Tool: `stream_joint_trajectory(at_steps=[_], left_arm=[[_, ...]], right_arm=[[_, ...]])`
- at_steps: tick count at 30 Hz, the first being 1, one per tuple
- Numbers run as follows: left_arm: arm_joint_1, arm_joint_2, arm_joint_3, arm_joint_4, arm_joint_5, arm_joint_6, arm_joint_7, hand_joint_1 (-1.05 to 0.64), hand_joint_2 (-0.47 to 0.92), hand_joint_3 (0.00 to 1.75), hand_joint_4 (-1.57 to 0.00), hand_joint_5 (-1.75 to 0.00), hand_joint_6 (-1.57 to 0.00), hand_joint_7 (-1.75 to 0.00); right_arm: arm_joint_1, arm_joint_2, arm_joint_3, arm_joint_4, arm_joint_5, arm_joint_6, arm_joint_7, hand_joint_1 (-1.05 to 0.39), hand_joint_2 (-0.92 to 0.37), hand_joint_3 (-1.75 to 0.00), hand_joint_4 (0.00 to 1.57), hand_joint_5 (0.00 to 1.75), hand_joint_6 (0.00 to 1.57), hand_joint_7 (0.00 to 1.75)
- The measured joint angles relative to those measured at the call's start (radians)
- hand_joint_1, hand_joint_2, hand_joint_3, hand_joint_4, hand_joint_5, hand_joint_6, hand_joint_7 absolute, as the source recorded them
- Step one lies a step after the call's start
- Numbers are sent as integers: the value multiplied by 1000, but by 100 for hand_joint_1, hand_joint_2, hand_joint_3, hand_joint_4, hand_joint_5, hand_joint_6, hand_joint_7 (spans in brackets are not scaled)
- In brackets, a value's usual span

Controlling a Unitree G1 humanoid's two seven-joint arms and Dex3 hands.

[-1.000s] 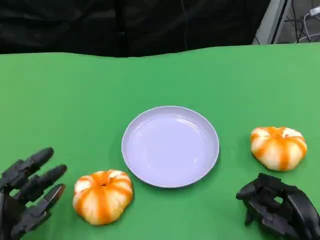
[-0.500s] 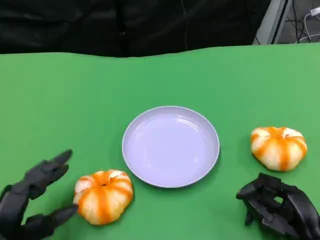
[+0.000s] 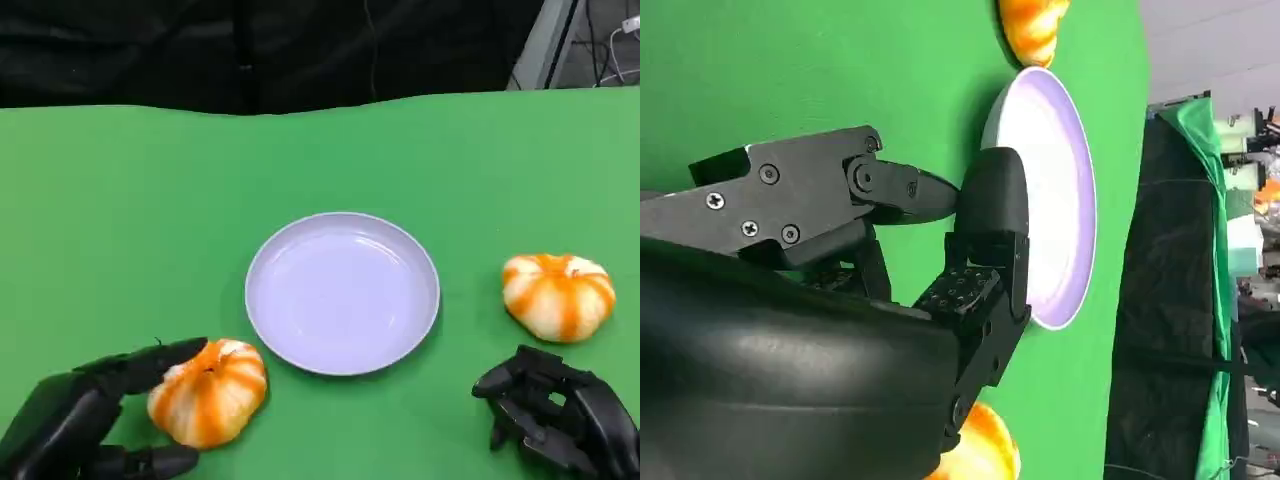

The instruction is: Grasp the bread from the table and place it into the plate.

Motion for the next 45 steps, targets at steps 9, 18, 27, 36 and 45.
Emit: stream_joint_trajectory(at_steps=[9,18,27,36,45], left_arm=[[-27,30,-144,-110,144,239,-16,-100,92,57,-41,0,-39,0],[-135,62,-249,-55,197,349,-10,-99,92,58,-41,0,-39,0],[-214,78,-302,58,195,371,21,-73,92,41,-44,-1,-40,-1],[-222,86,-309,67,76,374,-25,-17,92,16,-50,-2,-45,-1],[-210,105,-308,15,28,400,-66,-14,91,9,-58,-6,-54,-3]], right_arm=[[-1,0,0,8,0,-10,0,-26,-92,-46,67,175,75,112],[-1,2,3,4,-3,-9,-8,-25,-92,-47,68,175,74,112],[0,2,3,1,-12,-11,-11,-25,-92,-47,66,175,74,113],[0,2,3,0,-12,-11,-9,-26,-92,-46,66,175,73,114],[0,2,2,-1,-12,-10,-3,-27,-92,-46,67,175,74,113]])
